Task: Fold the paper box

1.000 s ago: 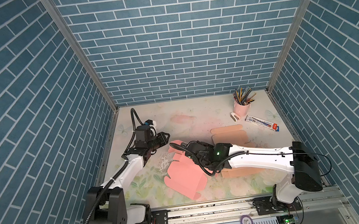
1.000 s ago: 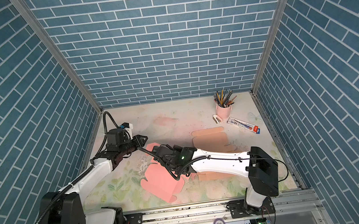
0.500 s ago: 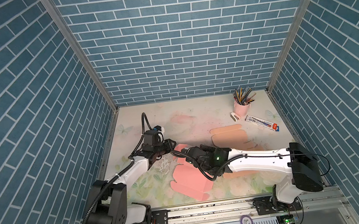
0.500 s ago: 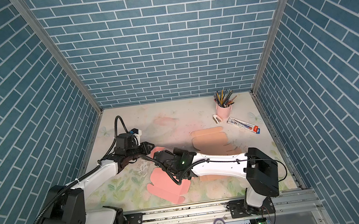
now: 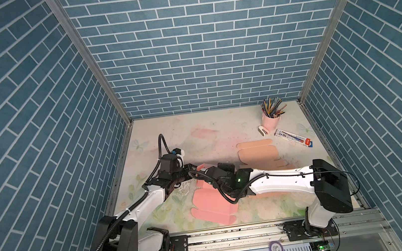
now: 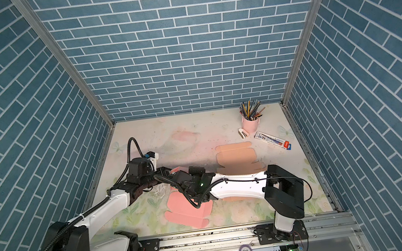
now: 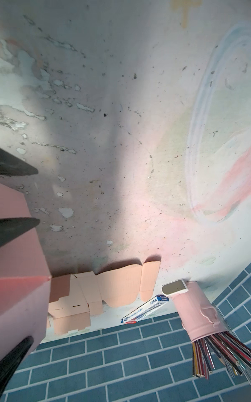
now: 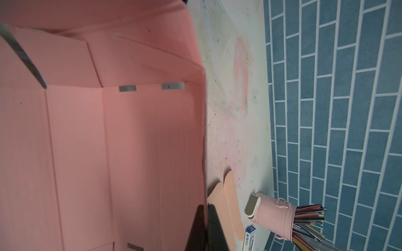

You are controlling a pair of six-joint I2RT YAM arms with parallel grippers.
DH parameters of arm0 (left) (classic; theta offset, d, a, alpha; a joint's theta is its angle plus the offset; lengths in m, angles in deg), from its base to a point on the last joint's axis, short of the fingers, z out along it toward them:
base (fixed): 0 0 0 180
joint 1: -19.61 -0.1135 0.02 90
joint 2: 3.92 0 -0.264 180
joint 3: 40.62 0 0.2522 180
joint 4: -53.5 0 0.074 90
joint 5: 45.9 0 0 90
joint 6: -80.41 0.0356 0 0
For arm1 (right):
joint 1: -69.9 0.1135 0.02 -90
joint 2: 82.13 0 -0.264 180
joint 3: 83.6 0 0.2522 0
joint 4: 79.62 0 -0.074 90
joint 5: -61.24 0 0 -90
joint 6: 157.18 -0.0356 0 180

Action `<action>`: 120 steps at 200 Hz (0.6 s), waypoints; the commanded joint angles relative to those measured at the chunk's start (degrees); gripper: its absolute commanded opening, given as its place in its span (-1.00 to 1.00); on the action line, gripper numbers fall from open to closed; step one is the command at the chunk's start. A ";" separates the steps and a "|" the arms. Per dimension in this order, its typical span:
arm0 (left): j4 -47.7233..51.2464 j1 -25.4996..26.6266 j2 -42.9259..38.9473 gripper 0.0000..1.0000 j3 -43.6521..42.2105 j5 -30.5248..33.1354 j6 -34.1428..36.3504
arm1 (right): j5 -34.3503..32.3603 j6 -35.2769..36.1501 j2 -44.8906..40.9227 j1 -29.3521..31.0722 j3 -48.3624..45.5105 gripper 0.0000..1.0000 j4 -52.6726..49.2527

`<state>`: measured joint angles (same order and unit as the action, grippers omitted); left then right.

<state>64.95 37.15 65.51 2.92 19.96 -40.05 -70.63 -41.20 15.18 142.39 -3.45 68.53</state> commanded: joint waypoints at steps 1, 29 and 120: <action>0.03 0.18 -1.69 -0.32 -1.01 -0.06 -0.35 | -3.48 5.21 0.51 0.66 -0.81 -1.00 5.59; 0.16 0.17 -2.16 -0.32 -1.49 0.56 -0.28 | -5.54 9.44 1.02 1.67 -1.56 -1.00 10.06; -1.46 0.55 -9.62 -0.29 -9.53 2.92 -2.62 | -7.87 16.56 3.39 2.99 -6.53 -1.00 20.80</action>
<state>64.73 37.17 58.30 -4.25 21.25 -41.58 -76.26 -29.09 17.74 144.53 -8.37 83.55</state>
